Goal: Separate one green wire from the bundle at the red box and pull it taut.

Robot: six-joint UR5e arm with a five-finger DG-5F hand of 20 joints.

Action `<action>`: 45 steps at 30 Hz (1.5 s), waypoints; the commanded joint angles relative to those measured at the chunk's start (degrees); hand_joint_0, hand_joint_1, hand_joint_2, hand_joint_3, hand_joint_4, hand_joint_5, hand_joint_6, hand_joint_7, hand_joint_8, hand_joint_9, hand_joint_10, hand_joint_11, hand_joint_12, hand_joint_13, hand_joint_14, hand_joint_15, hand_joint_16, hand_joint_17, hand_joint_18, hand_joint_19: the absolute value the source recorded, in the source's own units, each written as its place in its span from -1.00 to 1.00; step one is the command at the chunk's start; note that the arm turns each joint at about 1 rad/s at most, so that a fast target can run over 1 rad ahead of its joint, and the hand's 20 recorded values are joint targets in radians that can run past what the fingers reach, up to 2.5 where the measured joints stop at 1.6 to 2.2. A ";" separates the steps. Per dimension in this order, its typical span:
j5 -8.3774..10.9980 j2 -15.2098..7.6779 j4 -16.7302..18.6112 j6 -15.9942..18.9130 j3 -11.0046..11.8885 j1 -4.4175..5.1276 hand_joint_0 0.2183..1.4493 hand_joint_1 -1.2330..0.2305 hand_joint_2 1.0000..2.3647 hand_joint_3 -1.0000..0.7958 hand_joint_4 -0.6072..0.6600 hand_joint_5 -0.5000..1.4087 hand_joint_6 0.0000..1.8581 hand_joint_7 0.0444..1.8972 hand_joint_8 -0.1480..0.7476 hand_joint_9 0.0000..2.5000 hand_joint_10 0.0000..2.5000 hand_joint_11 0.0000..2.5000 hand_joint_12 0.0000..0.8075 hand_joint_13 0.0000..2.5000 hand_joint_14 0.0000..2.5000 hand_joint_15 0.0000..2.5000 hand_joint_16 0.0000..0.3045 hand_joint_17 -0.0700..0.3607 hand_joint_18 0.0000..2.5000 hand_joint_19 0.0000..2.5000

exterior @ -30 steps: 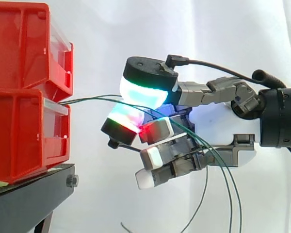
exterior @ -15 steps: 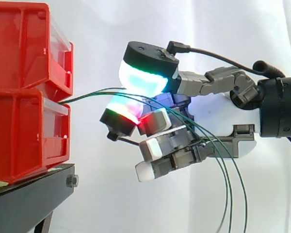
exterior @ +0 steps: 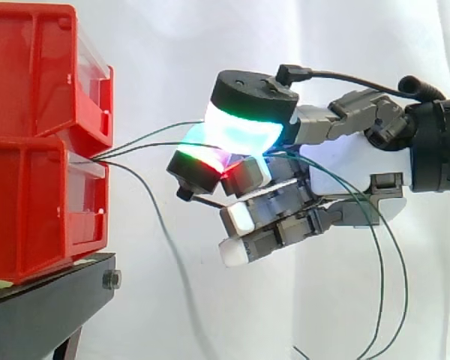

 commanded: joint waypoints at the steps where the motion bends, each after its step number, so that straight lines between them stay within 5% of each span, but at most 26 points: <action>1: 0.00 0.07 -0.43 0.04 0.00 -0.13 -0.51 -0.56 -1.00 -0.44 0.12 -0.66 -0.10 0.14 -0.04 -0.10 -0.98 -0.15 -0.05 -0.31 -0.98 -0.53 -0.65 -0.11 -0.40 -0.62; 5: 0.00 0.07 -0.52 0.22 0.00 -0.13 -0.63 -0.05 -1.00 -0.44 0.15 -0.56 -0.36 0.32 -0.03 -0.06 -0.98 -0.35 0.02 -0.33 -0.99 -0.59 -0.60 -0.05 -0.42 -0.60; 10: 0.00 0.07 -0.52 0.22 0.00 -0.48 -0.53 0.16 -1.00 -0.44 0.12 -0.53 -0.46 0.51 -0.06 -0.06 -0.98 -0.37 -0.04 -0.34 -0.98 -0.58 -0.63 -0.09 -0.47 -0.57; 15: 0.00 0.07 -0.78 0.22 0.18 -0.66 -0.41 -0.02 -1.00 -0.42 0.11 -0.53 -0.44 0.57 -0.06 -0.06 -0.98 -0.34 -0.07 -0.34 -0.98 -0.57 -0.66 -0.13 -0.48 -0.57; 20: 0.00 0.07 -0.78 0.04 0.26 -0.66 -0.40 -0.29 -0.98 -0.23 0.19 -0.64 -0.16 0.22 -0.02 -0.10 -0.98 -0.27 -0.05 -0.36 -0.98 -0.57 -0.64 -0.11 -0.47 -0.58; 24: 0.00 0.07 -1.31 0.04 0.62 -0.66 -0.38 -0.35 -0.98 -0.19 0.21 -0.66 -0.12 0.22 0.00 -0.12 -0.98 -0.25 -0.03 -0.36 -0.98 -0.56 -0.64 -0.10 -0.47 -0.58; 28: 0.00 0.07 -1.92 -0.04 0.97 -0.66 -0.40 -0.44 -1.00 -0.40 0.25 -0.67 -0.09 0.16 -0.01 -0.15 -0.98 -0.24 -0.03 -0.37 -0.98 -0.57 -0.63 -0.09 -0.47 -0.58; 37: 0.00 0.07 -2.36 -0.04 1.06 -0.66 -0.44 0.14 -1.00 -0.44 0.23 -0.61 -0.16 0.22 0.00 -0.05 -0.98 -0.27 -0.03 -0.34 -0.98 -0.56 -0.63 -0.09 -0.46 -0.56; 45: 0.00 0.69 -3.24 -0.13 0.97 -0.75 -0.43 -0.25 -0.97 -0.06 0.27 -0.64 -0.09 0.33 0.05 -0.08 -0.98 -0.24 0.00 -0.34 -0.98 -0.56 -0.62 -0.07 -0.45 -0.57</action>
